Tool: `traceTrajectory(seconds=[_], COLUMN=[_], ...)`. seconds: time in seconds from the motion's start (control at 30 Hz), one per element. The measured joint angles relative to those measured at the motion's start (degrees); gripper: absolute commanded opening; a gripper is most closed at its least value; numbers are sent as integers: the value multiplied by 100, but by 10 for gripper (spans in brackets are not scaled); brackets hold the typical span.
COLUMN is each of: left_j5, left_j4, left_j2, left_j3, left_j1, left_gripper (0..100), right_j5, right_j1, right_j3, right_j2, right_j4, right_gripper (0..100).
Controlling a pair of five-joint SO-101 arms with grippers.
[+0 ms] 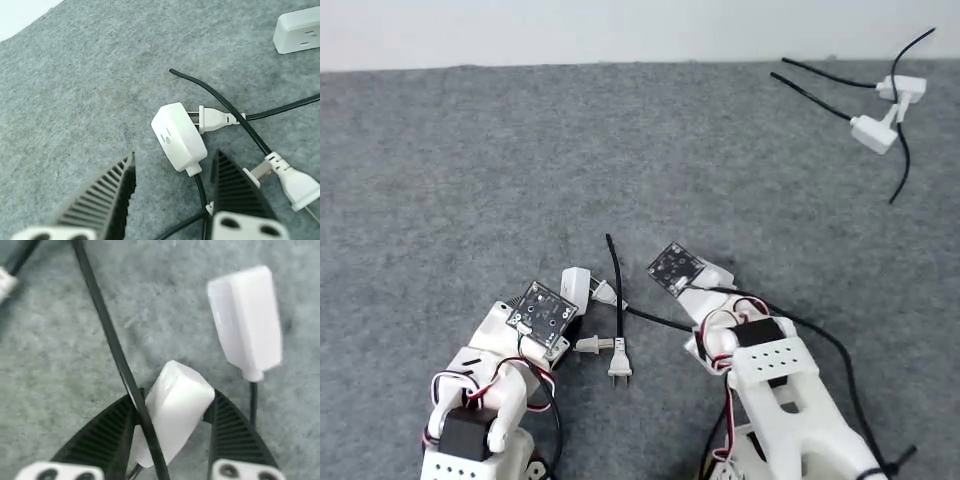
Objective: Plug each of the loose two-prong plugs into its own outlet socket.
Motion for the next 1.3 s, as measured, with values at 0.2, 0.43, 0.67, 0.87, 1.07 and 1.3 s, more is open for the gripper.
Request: traceTrajectory(seconds=[0.2, 0.43, 0.67, 0.87, 1.07, 1.3], left_j5=[0, 0, 0, 0, 0, 0], left_j4=[0, 0, 0, 0, 0, 0], left_j2=[0, 0, 0, 0, 0, 0], left_j3=[0, 0, 0, 0, 0, 0], left_j1=[0, 0, 0, 0, 0, 0], left_gripper=[235, 235, 235, 235, 235, 235], right_j5=[0, -264, -290, -229, -202, -202], right_j1=[-607, -1512, -1943, -1530, -1530, -1530], right_j3=[0, -9, -18, -26, -26, -97], right_j2=[-9, -18, -53, -26, -26, -18], right_j4=[158, 325, 484, 484, 484, 580], right_gripper=[5, 8, 8, 8, 11, 12])
